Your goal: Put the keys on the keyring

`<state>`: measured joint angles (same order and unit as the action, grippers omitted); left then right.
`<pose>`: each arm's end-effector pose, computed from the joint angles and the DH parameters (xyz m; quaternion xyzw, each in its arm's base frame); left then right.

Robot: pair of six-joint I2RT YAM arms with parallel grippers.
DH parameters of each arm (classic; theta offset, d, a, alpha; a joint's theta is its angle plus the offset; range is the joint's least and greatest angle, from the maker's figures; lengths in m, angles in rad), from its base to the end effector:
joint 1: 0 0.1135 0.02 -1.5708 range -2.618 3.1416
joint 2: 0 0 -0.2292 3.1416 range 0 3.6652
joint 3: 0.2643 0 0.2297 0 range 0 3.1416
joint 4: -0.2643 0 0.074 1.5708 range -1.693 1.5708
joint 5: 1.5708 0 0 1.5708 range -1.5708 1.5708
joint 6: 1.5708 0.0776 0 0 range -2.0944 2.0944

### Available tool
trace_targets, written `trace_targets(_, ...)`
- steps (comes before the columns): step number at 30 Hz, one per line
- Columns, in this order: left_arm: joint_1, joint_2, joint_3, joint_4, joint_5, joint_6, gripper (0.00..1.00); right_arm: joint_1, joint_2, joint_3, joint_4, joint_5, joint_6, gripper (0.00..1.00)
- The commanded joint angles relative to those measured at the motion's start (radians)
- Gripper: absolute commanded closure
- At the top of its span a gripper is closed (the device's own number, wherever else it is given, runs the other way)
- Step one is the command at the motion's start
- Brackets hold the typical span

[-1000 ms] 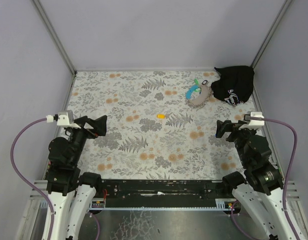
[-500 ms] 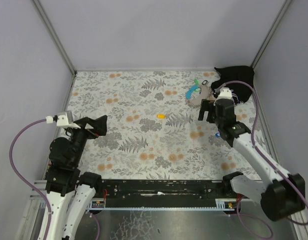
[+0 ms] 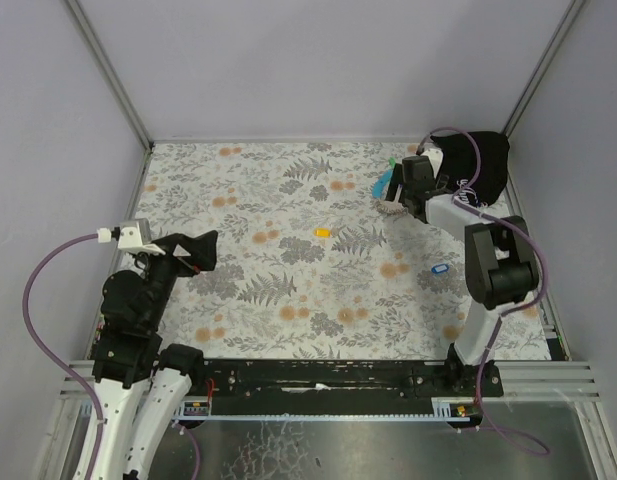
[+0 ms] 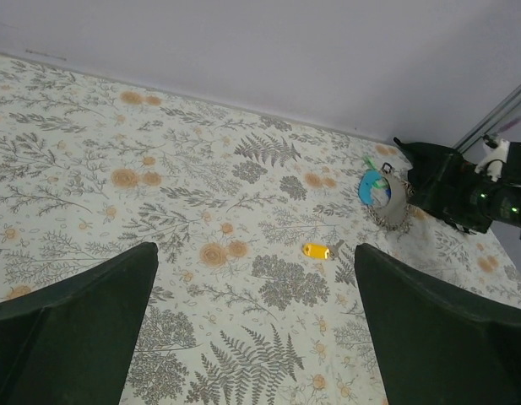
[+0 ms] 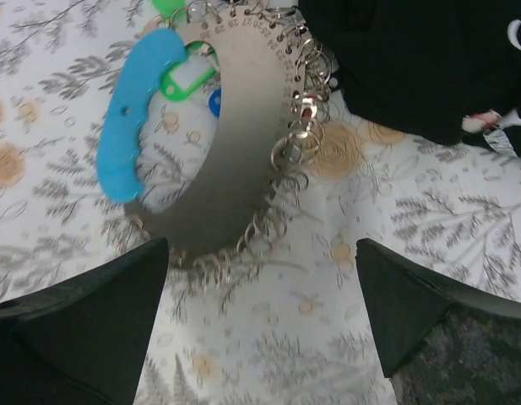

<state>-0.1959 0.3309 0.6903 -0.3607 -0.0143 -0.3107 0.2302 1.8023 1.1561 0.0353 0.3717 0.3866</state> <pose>0.1388 -0.0264 0.3219 -0.0456 0.7061 -0.1722 0.6854 0.4013 0.0651 0.1671 0.1532 0.8624 -0.0184 0.4821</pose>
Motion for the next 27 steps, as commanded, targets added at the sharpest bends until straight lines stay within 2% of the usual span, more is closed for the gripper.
trace_targets(1, -0.004, 0.015, -0.002, -0.003, 0.03, 0.028, 0.0, -0.012, 0.128, 0.152, 0.017, 0.096, 0.047, 0.01)
trace_targets(7, -0.004, 0.03, -0.005, 0.006, 0.07, 0.037, 0.0, -0.015, 0.311, 0.311, -0.074, 0.173, 0.083, 0.01)
trace_targets(13, 0.0, 0.034, -0.007, 0.007, 0.078, 0.039, 0.0, -0.02, 0.393, 0.386, -0.144, 0.148, 0.107, 0.02)
trace_targets(16, 0.0, 0.036, -0.008, 0.009, 0.089, 0.04, 0.0, -0.024, 0.406, 0.386, -0.153, 0.113, 0.113, 0.1)
trace_targets(24, 0.001, 0.046, -0.01, 0.02, 0.146, 0.035, 0.0, -0.032, 0.362, 0.291, -0.126, 0.01, 0.141, 0.48)
trace_targets(27, 0.001, 0.059, -0.01, 0.023, 0.176, 0.033, 0.0, -0.033, 0.319, 0.224, -0.108, -0.003, 0.146, 0.55)
